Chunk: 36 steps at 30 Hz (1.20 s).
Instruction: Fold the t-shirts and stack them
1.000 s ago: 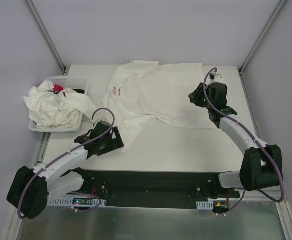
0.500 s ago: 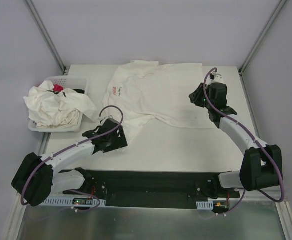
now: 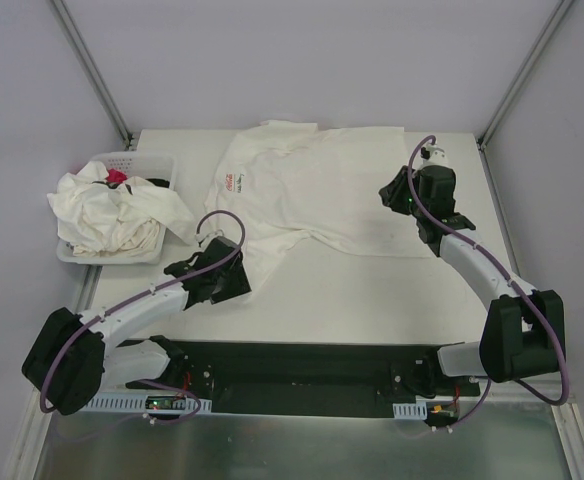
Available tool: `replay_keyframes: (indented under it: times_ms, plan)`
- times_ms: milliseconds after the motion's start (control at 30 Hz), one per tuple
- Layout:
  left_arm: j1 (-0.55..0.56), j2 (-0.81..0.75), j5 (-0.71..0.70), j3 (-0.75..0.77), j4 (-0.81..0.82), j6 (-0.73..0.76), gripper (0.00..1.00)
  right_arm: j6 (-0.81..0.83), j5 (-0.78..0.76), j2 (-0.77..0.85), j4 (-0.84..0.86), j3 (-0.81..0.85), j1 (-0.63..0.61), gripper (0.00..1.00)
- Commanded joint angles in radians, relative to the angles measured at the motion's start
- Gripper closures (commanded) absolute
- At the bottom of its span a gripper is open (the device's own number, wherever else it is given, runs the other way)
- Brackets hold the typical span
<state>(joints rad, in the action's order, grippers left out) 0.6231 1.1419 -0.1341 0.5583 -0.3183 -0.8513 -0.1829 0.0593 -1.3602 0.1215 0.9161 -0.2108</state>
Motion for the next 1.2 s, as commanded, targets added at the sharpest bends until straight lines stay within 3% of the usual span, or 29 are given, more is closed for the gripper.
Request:
replay_keyframes:
  times_ms: [0,100,567,967,1167]
  plan:
    - [0.013,-0.063,-0.025,-0.020,-0.030,-0.022,0.40,-0.003,-0.013,0.046,0.018,-0.006,0.010,0.66]
    - [0.013,-0.082,-0.038,-0.034,-0.036,-0.028,0.37,-0.006,-0.007,0.042,0.018,-0.006,0.011,0.66]
    - [0.013,-0.042,-0.058,-0.058,-0.030,-0.069,0.36,-0.012,-0.003,0.046,0.018,-0.010,0.011,0.67]
    - [0.013,0.036,-0.042,-0.038,0.022,-0.072,0.44,-0.013,-0.001,0.044,0.018,-0.008,0.013,0.67]
    - [0.015,0.070,-0.033,-0.023,0.036,-0.066,0.53,-0.015,0.005,0.036,0.020,-0.010,0.021,0.67]
